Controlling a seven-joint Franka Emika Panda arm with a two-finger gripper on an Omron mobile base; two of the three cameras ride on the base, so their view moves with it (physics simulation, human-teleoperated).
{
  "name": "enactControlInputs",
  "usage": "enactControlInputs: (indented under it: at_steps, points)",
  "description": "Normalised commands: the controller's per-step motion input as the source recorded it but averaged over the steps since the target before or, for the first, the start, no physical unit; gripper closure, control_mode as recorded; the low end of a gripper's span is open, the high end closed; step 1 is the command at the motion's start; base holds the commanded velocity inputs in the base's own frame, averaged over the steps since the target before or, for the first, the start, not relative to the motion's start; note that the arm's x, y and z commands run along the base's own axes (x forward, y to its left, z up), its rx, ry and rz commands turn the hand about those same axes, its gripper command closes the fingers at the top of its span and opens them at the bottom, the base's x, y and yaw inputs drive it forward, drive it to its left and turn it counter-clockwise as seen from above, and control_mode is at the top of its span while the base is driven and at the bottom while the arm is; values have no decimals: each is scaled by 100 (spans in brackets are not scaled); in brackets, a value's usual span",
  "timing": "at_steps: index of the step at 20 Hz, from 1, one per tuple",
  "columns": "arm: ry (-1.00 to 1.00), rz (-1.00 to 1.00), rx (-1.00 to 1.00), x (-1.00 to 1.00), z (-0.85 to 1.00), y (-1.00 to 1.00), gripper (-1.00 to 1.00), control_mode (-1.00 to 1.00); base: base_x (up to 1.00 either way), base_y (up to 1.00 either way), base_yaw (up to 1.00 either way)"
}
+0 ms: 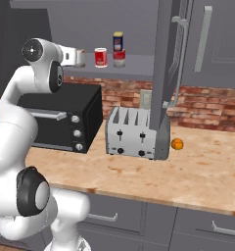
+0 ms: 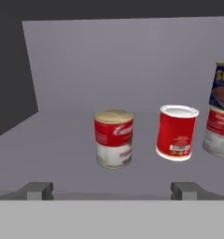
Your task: Stack two cans on top of the other two cans in the cabinet.
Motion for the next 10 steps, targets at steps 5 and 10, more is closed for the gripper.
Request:
enactControlInputs:
  at_steps: [5, 10]
  points:
    - [3, 0, 0, 29, 0, 8, -100, -100, 0, 0, 0]
    - [1, 0, 0, 24, 0, 3, -100, -100, 0, 0, 0]
